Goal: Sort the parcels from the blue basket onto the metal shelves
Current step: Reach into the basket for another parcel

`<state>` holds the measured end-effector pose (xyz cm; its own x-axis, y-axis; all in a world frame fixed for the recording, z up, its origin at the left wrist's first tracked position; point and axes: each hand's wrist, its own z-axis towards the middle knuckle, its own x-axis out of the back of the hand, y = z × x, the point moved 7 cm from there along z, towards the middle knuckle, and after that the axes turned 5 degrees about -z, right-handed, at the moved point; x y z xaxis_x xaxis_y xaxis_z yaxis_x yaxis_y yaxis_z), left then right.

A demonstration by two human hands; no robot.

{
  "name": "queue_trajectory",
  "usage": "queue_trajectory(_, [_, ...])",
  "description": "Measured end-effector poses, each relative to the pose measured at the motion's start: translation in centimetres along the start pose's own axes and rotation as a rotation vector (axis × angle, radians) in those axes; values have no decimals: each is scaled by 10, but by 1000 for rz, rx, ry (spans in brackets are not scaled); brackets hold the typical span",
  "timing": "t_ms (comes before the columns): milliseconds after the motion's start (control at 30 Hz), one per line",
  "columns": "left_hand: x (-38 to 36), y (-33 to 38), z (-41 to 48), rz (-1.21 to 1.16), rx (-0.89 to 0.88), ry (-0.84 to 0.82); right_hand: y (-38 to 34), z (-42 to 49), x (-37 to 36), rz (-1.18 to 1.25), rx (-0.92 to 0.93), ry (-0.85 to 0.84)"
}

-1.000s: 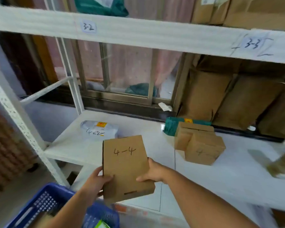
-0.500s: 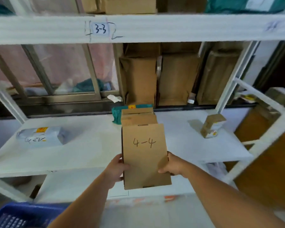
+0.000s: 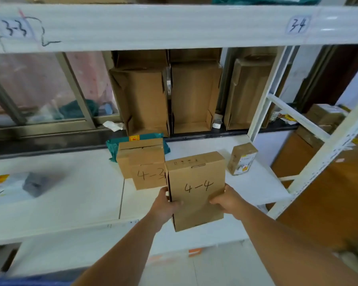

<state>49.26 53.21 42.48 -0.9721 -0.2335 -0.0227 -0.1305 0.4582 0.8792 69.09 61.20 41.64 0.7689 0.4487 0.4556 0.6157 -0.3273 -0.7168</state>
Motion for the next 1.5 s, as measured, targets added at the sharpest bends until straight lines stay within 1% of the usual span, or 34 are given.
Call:
queue_trajectory(67, [-2,17,19,45,-41,-16,-9,15,10,5,26,41])
queue_trajectory(200, [-5,64,51,121,-142,17,-36,36,36,60,46,92])
queue_trajectory(333, [-10,103,80,206,-195,103,-68,55,60,77,93,133])
queue_trajectory(400, [-12,116,93,241,-200,145,-82,70,72,62,154,147])
queue_trajectory(500, [-21,136,111,328,-208,159,-102,95,90,81,224,123])
queue_trajectory(633, [-32,157,136,432,-178,264,-126,128,110,89,250,33])
queue_trajectory(733, [-44,161,157,384,-115,338,-134,158,124,128,247,-66])
queue_trajectory(800, [-54,157,167,243,-27,388,-138,171,131,142,218,-118])
queue_trajectory(900, [-73,154,182,-23,4,403,-135,187,143,18,153,-136])
queue_trajectory(933, [-79,153,185,-49,21,397,-133,194,145,15,158,-143])
queue_trajectory(1033, [-92,148,196,4,59,421,-126,207,156,73,157,-149])
queue_trajectory(1133, [-111,152,211,13,45,375,-114,228,177,83,209,-77])
queue_trajectory(1233, [-132,162,219,30,24,290,-83,283,198,71,210,-32])
queue_trajectory(1367, [-149,168,224,18,-72,223,-97,241,226,4,234,132])
queue_trajectory(1467, [-161,168,223,98,-137,175,-98,229,243,-200,275,249])
queue_trajectory(1500, [-165,169,223,108,-160,160,-97,223,245,-275,288,262])
